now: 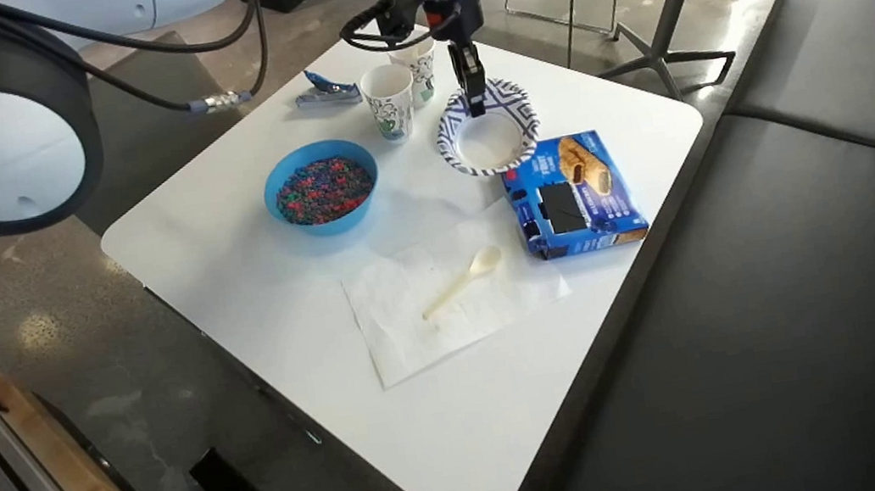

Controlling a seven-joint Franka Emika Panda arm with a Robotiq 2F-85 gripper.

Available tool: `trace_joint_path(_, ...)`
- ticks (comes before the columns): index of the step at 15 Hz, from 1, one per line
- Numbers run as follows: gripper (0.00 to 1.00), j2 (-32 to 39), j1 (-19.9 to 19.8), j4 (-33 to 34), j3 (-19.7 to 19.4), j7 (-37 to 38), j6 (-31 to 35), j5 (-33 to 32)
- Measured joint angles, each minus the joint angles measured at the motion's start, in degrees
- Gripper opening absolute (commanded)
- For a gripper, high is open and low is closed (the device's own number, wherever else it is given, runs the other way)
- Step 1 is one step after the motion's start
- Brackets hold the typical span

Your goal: Put the left bowl on the blue box

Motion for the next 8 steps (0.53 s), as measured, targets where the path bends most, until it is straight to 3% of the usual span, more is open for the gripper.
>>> trace_joint_path(8,0.02,0.61,-0.16,0.00,-3.26,-5.50,0.94,-5.95)
